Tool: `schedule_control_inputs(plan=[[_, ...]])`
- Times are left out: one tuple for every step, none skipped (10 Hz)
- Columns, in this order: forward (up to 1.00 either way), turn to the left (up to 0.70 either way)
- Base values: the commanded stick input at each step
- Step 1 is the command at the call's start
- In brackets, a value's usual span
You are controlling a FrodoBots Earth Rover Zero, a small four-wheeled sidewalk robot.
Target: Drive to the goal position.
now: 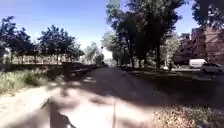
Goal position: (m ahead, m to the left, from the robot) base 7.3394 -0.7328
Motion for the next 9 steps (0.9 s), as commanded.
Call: schedule_control_inputs(plan=[[0.85,0.0],[0.85,0.0],[0.85,0.0],[0.85,0.0],[0.85,0.0],[0.85,0.0],[0.85,0.0],[0.85,0.0],[0.85,0.0]])
